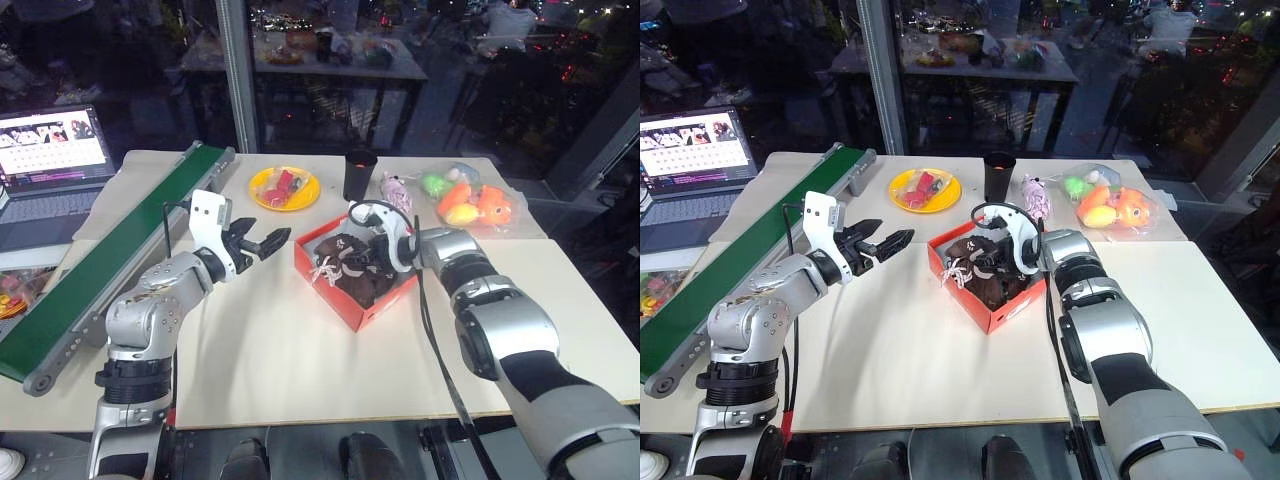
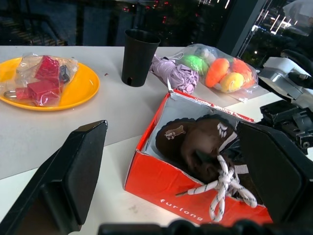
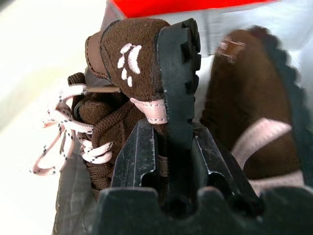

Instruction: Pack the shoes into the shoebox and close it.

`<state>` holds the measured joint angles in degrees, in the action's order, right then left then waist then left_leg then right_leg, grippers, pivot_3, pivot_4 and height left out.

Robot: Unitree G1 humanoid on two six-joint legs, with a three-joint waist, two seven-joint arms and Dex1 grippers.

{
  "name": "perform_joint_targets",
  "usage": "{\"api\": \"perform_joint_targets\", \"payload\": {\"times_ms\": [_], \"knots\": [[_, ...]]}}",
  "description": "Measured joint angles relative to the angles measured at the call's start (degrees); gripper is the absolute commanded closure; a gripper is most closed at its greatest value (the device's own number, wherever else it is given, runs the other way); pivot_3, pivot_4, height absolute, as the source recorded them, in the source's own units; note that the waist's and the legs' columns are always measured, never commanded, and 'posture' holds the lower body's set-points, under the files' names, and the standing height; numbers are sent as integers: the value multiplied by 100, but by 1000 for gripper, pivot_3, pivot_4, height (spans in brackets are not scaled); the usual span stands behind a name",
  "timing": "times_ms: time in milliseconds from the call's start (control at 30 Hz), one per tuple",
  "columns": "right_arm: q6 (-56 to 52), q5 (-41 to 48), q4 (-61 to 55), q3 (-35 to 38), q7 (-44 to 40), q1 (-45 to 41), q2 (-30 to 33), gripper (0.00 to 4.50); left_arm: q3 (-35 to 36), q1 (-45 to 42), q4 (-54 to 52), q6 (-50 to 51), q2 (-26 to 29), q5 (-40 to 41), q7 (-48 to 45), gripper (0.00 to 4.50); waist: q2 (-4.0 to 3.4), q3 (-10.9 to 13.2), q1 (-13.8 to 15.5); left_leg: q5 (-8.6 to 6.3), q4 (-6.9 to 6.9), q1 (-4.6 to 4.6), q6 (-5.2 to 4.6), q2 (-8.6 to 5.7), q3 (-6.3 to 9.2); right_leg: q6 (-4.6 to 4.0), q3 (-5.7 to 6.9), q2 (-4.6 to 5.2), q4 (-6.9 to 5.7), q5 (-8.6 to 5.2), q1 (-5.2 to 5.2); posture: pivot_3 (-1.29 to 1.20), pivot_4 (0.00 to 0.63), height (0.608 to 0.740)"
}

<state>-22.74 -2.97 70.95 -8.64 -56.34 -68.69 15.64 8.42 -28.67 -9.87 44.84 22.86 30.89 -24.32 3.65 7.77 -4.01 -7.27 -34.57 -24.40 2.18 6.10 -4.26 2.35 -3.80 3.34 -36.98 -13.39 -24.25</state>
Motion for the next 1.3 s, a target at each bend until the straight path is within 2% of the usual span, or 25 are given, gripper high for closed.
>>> {"api": "perform_joint_targets", "payload": {"times_ms": [100, 333, 533, 600, 633, 867, 933, 1167, 1267, 1300], "knots": [[507, -554, -130, -565, -102, -17, -37, 4112, -10, 0, 2, -1, 0, -21, -1, 0, -3, -3, 62, -3, -5, 0, 4, -3, 0, -19, 4, 6, 1, -15, 6, 0, 150, 736], [1172, -1345, -169, -1322, -80, -45, -60, 4112, -9, 2, 0, -2, -1, -47, 0, 0, -7, -9, 237, -8, -16, 1, 14, -12, 1, -20, 7, 19, 28, -16, 6, 0, 150, 736], [1243, -1499, -150, -1373, -75, -41, -71, 4112, -9, 28, -6, -2, -1, -52, 7, 0, -6, -10, 324, -10, -16, -2, 16, -13, 1, -25, 7, 22, 32, -14, 6, 0, 150, 736], [1235, -1491, -139, -1315, -86, -38, -68, 3159, -9, 29, -17, -2, -1, -51, 7, 0, -6, -10, 322, -10, -15, -2, 16, -13, 1, -24, 7, 21, 29, -14, 5, 0, 150, 736], [1227, -1479, -133, -1283, -93, -30, -69, 2937, -10, 29, -28, -2, -1, -51, 5, 0, -6, -10, 323, -10, -13, -2, 16, -13, 1, -24, 7, 20, 28, -15, 5, 0, 150, 736], [988, -1184, 55, -822, -87, 194, -20, 507, -74, 27, -37, -2, -17, -53, -13, 0, -34, 9, 312, -8, -16, -56, 13, -14, 3, -44, 5, 16, 28, 6, -16, 0, 150, 736], [943, -1139, 50, -725, -72, 195, -10, 81, -85, 24, -38, -2, -23, -53, -19, 0, -42, 14, 308, -8, -11, -56, 13, -14, 3, -40, 5, 15, 26, 4, -20, 0, 150, 736], [295, -653, -229, -142, -119, 202, 142, 81, -180, -29, 39, -4, -38, -57, -117, 0, -82, 64, 297, -7, -17, -95, 12, -15, 4, -10, 4, 14, 24, 21, -55, 0, 150, 736], [-718, -93, -1285, 264, -489, 288, 342, 81, -264, -65, 99, -23, 42, -134, -242, 0, -110, 100, 298, 2, -25, -144, 0, -15, 9, 0, 2, 9, 9, 29, -104, 0, 150, 736], [-1379, 244, -2191, 455, -647, 447, 505, 81, -335, -109, 166, -33, 102, -144, -357, 0, -115, 103, 304, 15, -25, -153, -21, -15, 14, 1, 2, 6, 4, 28, -114, 0, 150, 736]]}}
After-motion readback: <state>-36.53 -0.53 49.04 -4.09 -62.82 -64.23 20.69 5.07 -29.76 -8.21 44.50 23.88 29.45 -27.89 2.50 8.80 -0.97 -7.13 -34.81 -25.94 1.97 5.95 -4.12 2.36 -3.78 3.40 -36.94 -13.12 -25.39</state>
